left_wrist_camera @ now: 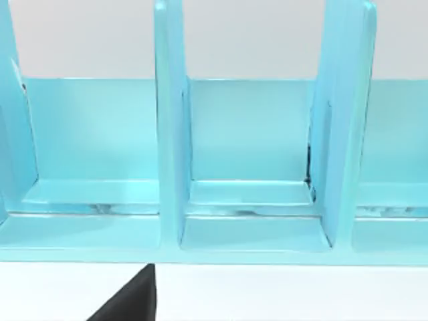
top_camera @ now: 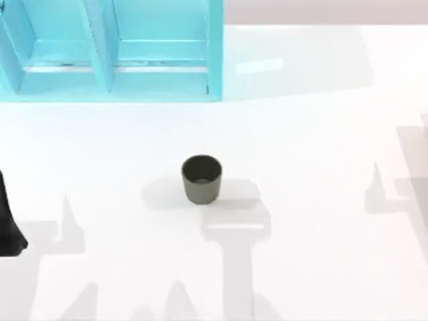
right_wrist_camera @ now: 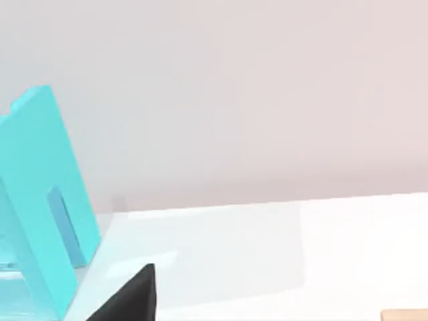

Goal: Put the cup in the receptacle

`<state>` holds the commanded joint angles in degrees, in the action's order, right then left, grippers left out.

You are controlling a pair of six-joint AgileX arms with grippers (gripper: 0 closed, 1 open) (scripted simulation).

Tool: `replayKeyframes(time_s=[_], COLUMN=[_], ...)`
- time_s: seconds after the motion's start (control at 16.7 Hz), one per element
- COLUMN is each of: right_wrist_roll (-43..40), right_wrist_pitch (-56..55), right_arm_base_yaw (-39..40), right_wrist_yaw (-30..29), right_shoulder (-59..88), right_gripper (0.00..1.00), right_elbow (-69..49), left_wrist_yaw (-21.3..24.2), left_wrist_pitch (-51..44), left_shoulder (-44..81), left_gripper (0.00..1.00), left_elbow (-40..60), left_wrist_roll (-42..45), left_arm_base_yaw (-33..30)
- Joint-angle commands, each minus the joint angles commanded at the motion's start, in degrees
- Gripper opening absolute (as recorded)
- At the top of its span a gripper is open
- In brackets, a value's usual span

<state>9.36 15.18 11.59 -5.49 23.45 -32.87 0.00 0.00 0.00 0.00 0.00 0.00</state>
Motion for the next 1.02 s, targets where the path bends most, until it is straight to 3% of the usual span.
replayKeyframes(time_s=[0.36, 1.02], right_wrist_roll=[6.7, 17.8], right_wrist_pitch=[12.2, 35.5], right_arm_base_yaw=[8.6, 23.0], right_wrist_yaw=[-3.2, -7.6], right_shoulder=[22.9, 61.3], right_gripper=[1.0, 1.0], right_elbow=[-31.3, -69.7], left_wrist_yaw=[0.0, 0.0], left_wrist_pitch=[0.0, 0.0], left_shoulder=[0.0, 0.0], left_gripper=[1.0, 1.0], left_elbow=[0.0, 0.0], left_wrist_roll=[0.0, 0.0], left_arm_base_yaw=[0.0, 0.0])
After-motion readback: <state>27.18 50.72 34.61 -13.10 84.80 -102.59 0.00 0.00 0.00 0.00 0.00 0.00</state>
